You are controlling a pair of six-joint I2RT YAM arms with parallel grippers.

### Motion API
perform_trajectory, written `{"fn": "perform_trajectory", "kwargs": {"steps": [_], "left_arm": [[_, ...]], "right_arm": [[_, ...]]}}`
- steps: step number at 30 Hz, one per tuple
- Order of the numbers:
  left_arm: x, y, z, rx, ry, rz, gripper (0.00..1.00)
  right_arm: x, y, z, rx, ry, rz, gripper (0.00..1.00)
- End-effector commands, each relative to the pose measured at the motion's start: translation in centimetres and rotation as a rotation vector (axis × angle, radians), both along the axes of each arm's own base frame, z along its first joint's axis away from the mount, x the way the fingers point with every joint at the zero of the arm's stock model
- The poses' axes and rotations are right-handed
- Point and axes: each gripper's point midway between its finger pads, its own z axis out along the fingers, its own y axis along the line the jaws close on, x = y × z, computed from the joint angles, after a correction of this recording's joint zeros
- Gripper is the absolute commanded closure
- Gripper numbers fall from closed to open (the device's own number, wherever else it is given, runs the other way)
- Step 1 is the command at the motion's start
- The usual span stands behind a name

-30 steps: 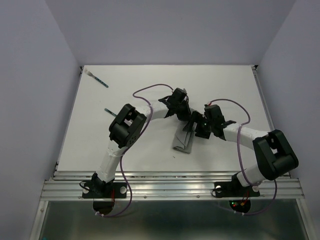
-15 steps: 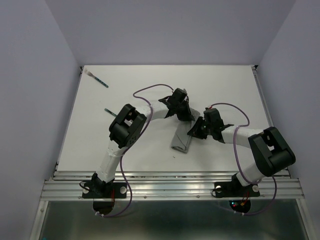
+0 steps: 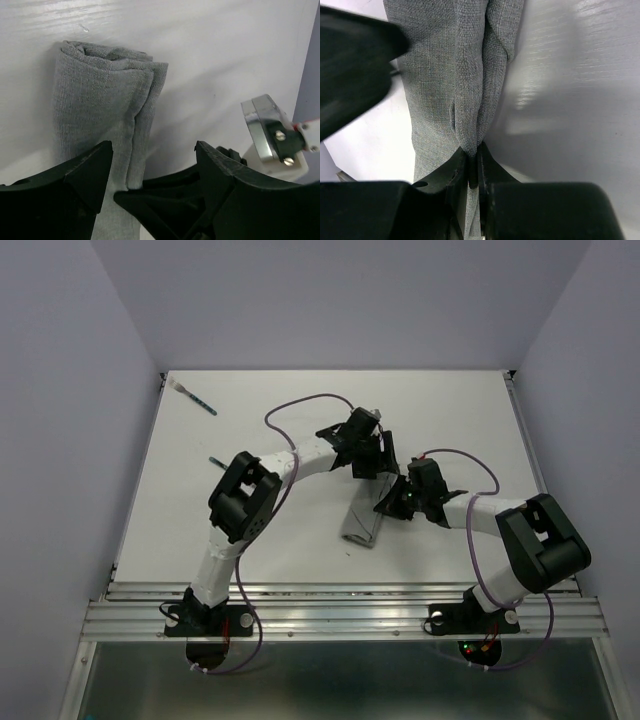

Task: Fold the napkin into a case and place the utensils inside
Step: Fold the 2/3-rectangle-folded napkin at the center of the board, then smooth out the smaller rectangle-folded napkin at the center of the board.

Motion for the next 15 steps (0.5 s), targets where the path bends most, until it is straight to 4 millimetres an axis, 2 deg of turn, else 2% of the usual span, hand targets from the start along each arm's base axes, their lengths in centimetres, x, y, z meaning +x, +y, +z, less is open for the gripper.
{"fn": "perform_trajectory", "kwargs": {"steps": [1, 3, 6, 7, 10, 11, 12, 13, 14, 15], "left_arm": [[0.1, 0.9, 8.4, -0.02, -0.164, -0.044, 0.2], [-0.4, 1.5, 9.6, -0.014, -0.188, -0.047, 0.2], [-1.7, 3.4, 9.6, 0.023, -0.195, -0.04, 0.2], [-2.0, 4.1, 9.2, 0.036, -0.195, -0.029, 0.26], [-4.1, 6.1, 7.1, 0.05, -0.166, -0.029, 0.46], [-4.7, 6.3, 6.5, 0.046, -0.152, -0.032, 0.67], [-5.3, 6.5, 6.1, 0.035, -0.141, -0.038, 0.76], [-6.3, 6.7, 4.6, 0.024, -0.111, -0.057, 0.86], [-6.7, 6.6, 4.1, 0.009, -0.101, -0.065, 1.0], [-7.2, 6.6, 3.2, 0.004, -0.082, -0.072, 1.0]], "right_arm": [[-1.3, -0.7, -1.4, -0.037, 0.044, -0.006, 0.99], [-1.4, -0.7, -1.5, -0.038, 0.047, -0.008, 0.99], [-1.3, -0.7, -1.4, -0.036, 0.046, -0.007, 0.99], [-1.3, -0.7, -1.4, -0.036, 0.046, -0.007, 0.99], [-1.3, -0.8, -1.3, -0.045, 0.039, -0.006, 0.99], [-1.3, -0.9, -1.3, -0.05, 0.037, -0.005, 0.99], [-1.2, -0.9, -1.2, -0.052, 0.034, -0.006, 0.99], [-1.1, -1.0, -1.3, -0.058, 0.033, -0.008, 0.99], [-1.1, -1.0, -1.3, -0.06, 0.033, -0.006, 0.99], [-1.1, -1.0, -1.3, -0.063, 0.031, -0.005, 0.99]]}}
